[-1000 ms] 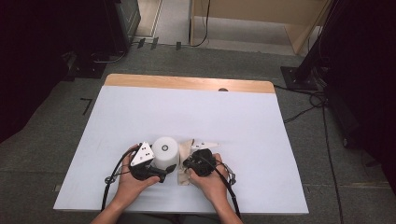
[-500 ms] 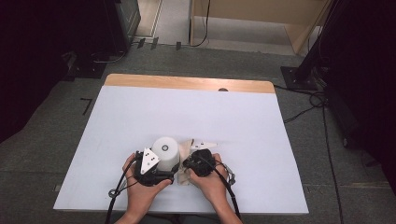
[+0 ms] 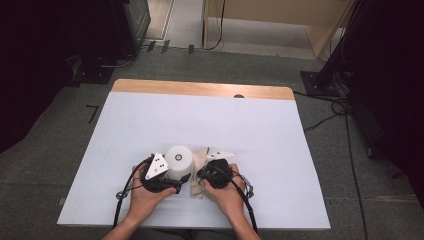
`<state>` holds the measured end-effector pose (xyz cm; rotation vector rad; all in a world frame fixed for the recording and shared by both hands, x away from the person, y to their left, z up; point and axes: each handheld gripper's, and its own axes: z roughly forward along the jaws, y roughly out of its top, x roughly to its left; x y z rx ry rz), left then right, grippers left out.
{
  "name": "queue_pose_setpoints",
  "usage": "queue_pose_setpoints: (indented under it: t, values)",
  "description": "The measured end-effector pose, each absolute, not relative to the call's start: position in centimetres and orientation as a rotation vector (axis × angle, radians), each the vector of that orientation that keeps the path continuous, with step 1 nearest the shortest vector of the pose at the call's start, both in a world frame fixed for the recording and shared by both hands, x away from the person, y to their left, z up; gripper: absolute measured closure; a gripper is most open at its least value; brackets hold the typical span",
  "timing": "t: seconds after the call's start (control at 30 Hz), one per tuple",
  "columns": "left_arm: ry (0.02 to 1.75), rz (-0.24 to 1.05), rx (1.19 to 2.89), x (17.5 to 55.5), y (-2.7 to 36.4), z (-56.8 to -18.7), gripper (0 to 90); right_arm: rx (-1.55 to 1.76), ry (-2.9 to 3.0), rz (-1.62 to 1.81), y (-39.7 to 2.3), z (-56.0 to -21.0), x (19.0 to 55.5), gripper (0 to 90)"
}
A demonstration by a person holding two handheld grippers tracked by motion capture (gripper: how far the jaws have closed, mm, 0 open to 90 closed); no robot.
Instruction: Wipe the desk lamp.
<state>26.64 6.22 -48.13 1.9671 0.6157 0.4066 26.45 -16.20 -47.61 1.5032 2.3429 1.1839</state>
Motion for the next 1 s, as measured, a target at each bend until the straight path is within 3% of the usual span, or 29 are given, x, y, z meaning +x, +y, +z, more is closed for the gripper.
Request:
queue_pose_setpoints:
  t: [0.27,0.5,0.73,1.0]
  values:
    - [0.435,0.274,1.978,28.2,7.1,-48.5,8.2,1.46,2.27,1.288,-17.4,-44.0,25.6,82.1]
    - [0.412,0.253,1.977,28.3,6.8,-48.7,8.1,1.382,2.215,1.357,-17.9,-41.0,24.5,82.1]
    - [0.411,0.254,1.978,28.3,6.8,-48.8,8.1,1.413,2.26,1.297,-16.8,-42.9,24.9,82.4]
    - [0.406,0.259,1.982,28.3,6.8,-48.8,8.1,1.51,2.373,1.131,-16.3,-47.9,26.6,82.4]
